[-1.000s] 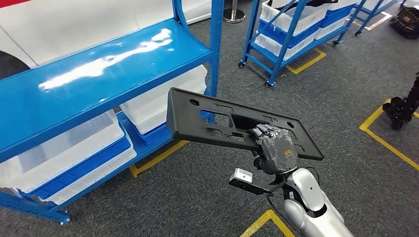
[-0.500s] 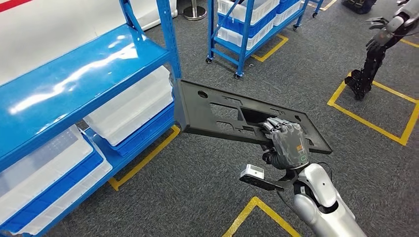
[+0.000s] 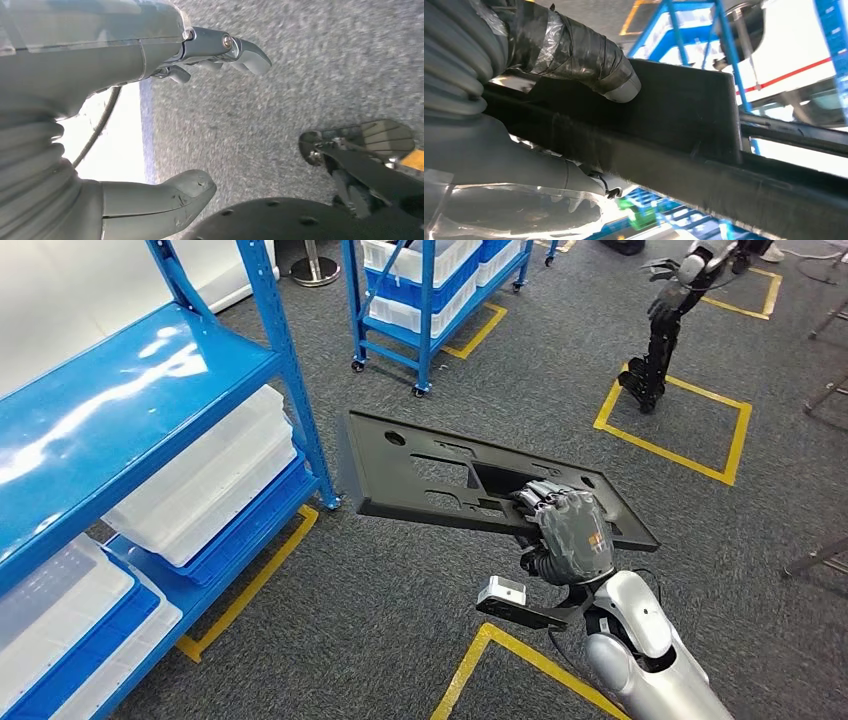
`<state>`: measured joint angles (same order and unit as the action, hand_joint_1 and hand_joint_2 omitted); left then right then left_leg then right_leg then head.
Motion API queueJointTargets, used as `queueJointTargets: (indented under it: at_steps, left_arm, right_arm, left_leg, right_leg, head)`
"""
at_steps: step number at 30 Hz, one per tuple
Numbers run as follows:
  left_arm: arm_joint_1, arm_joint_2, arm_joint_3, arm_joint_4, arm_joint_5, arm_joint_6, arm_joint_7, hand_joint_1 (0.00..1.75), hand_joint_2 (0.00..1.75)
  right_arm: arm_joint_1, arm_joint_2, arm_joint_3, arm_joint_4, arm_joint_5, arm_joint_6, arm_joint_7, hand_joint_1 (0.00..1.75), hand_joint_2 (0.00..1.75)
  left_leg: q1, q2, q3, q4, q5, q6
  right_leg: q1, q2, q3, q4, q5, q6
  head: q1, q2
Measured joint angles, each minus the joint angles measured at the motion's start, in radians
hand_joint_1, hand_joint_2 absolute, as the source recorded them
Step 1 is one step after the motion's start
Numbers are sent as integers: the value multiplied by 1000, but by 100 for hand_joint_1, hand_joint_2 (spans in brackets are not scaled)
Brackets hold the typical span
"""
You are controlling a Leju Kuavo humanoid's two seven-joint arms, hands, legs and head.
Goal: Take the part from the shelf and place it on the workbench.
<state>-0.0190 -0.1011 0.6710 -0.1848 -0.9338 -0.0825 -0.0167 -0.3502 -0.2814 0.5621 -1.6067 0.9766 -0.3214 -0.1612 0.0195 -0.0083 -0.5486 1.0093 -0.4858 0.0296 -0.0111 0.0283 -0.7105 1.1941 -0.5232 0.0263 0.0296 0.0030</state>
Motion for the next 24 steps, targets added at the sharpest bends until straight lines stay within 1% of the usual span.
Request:
queueJointTargets:
  at_steps: [1,2,3,4,5,6,7,8,9,10,11,12,13,14,15,16,17,18,19,20,21,22,23,24]
  left_arm:
    - [0,0,0,0,-1,-1,-2,0,175]
    - [0,0,0,0,-2,-2,-3,0,175]
    - [0,0,0,0,-3,-2,-4,0,175]
    - [-1,0,0,0,-5,-3,-4,0,175]
    - [-2,0,0,0,-7,-3,-5,0,175]
    - [-2,0,0,0,-9,-3,-5,0,175]
    - [-3,-1,0,0,-10,-3,-6,0,175]
    - [-3,-1,0,0,-11,-3,-6,0,175]
    - [-3,-1,0,0,-12,-3,-7,0,175]
    - [-4,-2,0,0,-13,-3,-8,0,175]
    - [-5,-2,0,0,-13,-3,-8,0,175]
    - [-6,-2,0,0,-14,-2,-10,0,175]
    - [-6,-2,0,0,-16,-1,-11,0,175]
    - [-5,-2,0,0,-17,0,-13,0,175]
    - [-4,-2,-1,0,-17,1,-13,0,175]
    - [-3,-2,-1,0,-18,2,-14,0,175]
    - [-2,-2,-1,0,-18,3,-14,0,175]
    - [-1,-2,-1,0,-18,3,-14,0,175]
    - [0,-2,-1,0,-19,3,-14,0,175]
    - [1,-2,-1,0,-19,3,-14,0,175]
    - [2,-2,-1,0,-19,3,-14,0,175]
    - [3,-2,-1,0,-20,3,-15,0,175]
    - [3,-2,-1,0,-20,3,-16,0,175]
    - [3,-3,-1,0,-20,3,-16,0,175]
  right_arm:
    - [-2,1,3,1,-3,2,0,175,175]
    - [-2,2,6,3,-5,4,0,175,175]
    - [-2,2,9,5,-7,6,0,175,175]
    - [-2,2,11,6,-8,8,0,175,175]
    - [-3,2,13,7,-8,10,0,175,175]
    - [-5,2,14,7,-9,11,0,175,175]
    - [-8,3,16,7,-9,11,1,175,175]
    - [-11,3,17,7,-9,11,1,175,175]
    - [-13,3,19,7,-10,12,1,175,175]
    - [-15,4,20,7,-10,13,1,175,175]
    - [-16,4,20,7,-12,14,2,175,175]
    - [-17,5,21,6,-13,15,2,175,175]
    - [-20,6,21,5,-14,17,2,175,175]
    - [-23,7,22,4,-15,18,3,175,175]
    - [-25,8,23,4,-16,20,3,175,175]
    - [-27,9,24,4,-17,22,3,175,175]
    - [-28,10,25,4,-19,24,3,175,175]
    - [-27,10,26,4,-20,27,3,175,175]
    - [-27,10,27,4,-22,29,3,175,175]
    - [-27,10,27,4,-24,30,3,175,175]
    - [-28,10,27,4,-25,31,3,175,175]
    - [-29,11,27,4,-26,31,3,175,175]
    - [-30,11,27,4,-26,32,3,175,175]
    - [-30,11,27,4,-27,33,4,175,175]
  left_leg:
    - [-2,15,0,0,-1,1]
    - [-3,29,0,1,-2,1]
    - [-3,43,0,2,-4,1]
    - [-4,55,1,2,-6,-1]
    - [-4,66,3,3,-8,-3]
    - [-4,77,5,3,-11,-5]
    - [-6,86,8,3,-13,-9]
    - [-7,95,10,3,-16,-14]
    - [-8,103,11,2,-17,-19]
    - [-9,112,14,1,-18,-25]
    - [-7,117,16,1,-22,-30]
    - [-5,109,15,9,-31,-35]
    - [-4,91,6,33,-50,-38]
    - [-2,65,-14,80,-78,-39]
    - [-1,39,-44,143,-110,-40]
    - [-1,23,-79,213,-139,-41]
    - [-1,16,-107,266,-154,-42]
    - [-1,13,-122,288,-149,-42]
    - [0,10,-118,268,-123,-42]
    - [1,2,-98,215,-83,-42]
    - [4,-20,-71,150,-48,-40]
    - [6,-43,-46,90,-24,-38]
    - [7,-61,-31,54,-14,-36]
    - [6,-72,-24,39,-15,-33]
  right_leg:
    - [-3,-14,-29,61,-25,4]
    - [-6,-20,-48,102,-35,6]
    - [-8,-24,-50,108,-28,8]
    - [-10,-28,-31,76,-4,9]
    - [-10,-41,7,10,30,7]
    - [-6,-62,45,-58,52,4]
    - [0,-79,75,-114,68,-2]
    - [6,-92,92,-148,73,-8]
    - [12,-93,94,-155,70,-14]
    - [15,-81,92,-157,72,-19]
    - [12,-70,94,-162,74,-26]
    - [10,-60,97,-168,77,-33]
    - [7,-50,101,-175,81,-40]
    - [4,-40,104,-181,84,-47]
    - [6,-30,105,-182,84,-51]
    - [7,-19,104,-180,84,-54]
    - [8,-7,104,-178,83,-55]
    - [8,7,103,-175,82,-55]
    - [8,22,103,-171,80,-54]
    - [7,37,103,-165,78,-51]
    - [5,50,101,-158,74,-47]
    - [5,63,97,-149,70,-42]
    - [4,74,90,-142,68,-36]
    - [2,86,84,-138,69,-29]
  head:
    - [0,0]
    - [0,0]
    - [0,0]
    - [0,0]
    - [0,0]
    - [0,0]
    - [0,0]
    - [0,0]
    - [0,0]
    - [0,0]
    - [-1,0]
    - [-1,0]
    - [-2,0]
    - [-3,0]
    - [-4,0]
    - [-4,0]
    - [-4,0]
    - [-4,0]
    - [-4,0]
    - [-4,0]
    - [-4,0]
    - [-4,0]
    - [-4,0]
    - [-4,0]
